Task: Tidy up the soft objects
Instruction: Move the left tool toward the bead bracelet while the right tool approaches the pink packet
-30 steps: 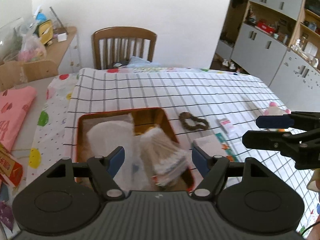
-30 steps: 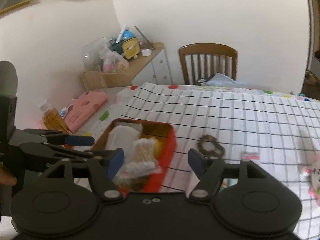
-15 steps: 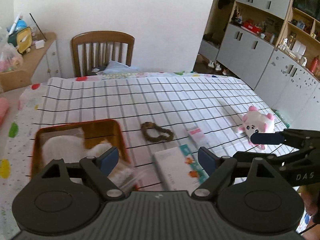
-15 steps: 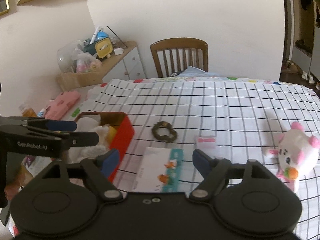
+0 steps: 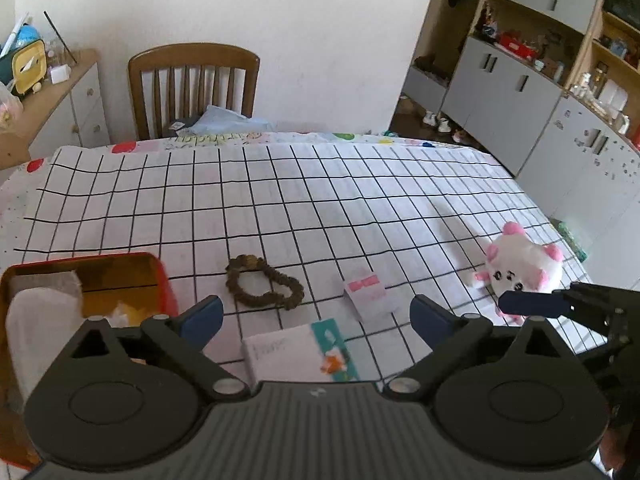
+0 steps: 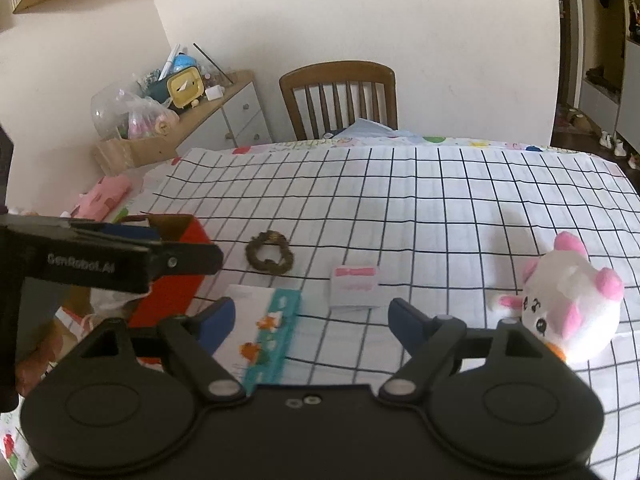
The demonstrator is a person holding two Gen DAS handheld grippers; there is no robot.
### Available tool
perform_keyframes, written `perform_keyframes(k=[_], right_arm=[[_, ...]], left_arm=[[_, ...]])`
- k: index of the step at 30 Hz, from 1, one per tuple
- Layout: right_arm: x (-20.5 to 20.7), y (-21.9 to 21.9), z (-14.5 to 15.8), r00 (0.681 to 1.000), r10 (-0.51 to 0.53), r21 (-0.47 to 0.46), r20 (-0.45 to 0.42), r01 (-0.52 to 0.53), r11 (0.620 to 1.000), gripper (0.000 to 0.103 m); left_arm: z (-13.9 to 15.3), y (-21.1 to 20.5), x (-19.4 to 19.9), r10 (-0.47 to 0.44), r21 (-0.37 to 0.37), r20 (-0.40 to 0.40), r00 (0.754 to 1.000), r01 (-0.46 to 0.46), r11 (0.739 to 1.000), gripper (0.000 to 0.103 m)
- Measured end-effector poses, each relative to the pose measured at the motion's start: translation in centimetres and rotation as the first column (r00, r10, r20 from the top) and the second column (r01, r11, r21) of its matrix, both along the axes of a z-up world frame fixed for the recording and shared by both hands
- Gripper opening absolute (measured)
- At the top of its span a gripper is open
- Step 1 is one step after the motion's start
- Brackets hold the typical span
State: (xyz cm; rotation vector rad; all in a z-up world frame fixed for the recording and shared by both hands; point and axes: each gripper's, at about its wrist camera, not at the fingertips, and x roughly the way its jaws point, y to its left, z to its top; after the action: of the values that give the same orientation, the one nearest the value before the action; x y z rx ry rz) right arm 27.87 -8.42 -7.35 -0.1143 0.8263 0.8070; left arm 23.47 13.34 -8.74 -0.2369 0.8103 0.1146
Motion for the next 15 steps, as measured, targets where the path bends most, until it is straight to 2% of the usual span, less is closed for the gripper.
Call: perform_keyframes(k=[9,15], right_arm=[[3.3,0.5,-2.7,1.0,0.025,-0.04,-0.002,-0.025,0.999,0.081],[5.2,1.6,-4.7,1.0,0.028,-0.082,-0.009,-0.028,0.996,0.077]], left_arm=[[-3.2,-0.5,5.1,0.071,0.027,-0.086,0.994,-0.069,0.997,0.1],[-5.5,-0.3,7.6,0.109,0.081,-0.144,0.984,-0.098,0.992,0.1]])
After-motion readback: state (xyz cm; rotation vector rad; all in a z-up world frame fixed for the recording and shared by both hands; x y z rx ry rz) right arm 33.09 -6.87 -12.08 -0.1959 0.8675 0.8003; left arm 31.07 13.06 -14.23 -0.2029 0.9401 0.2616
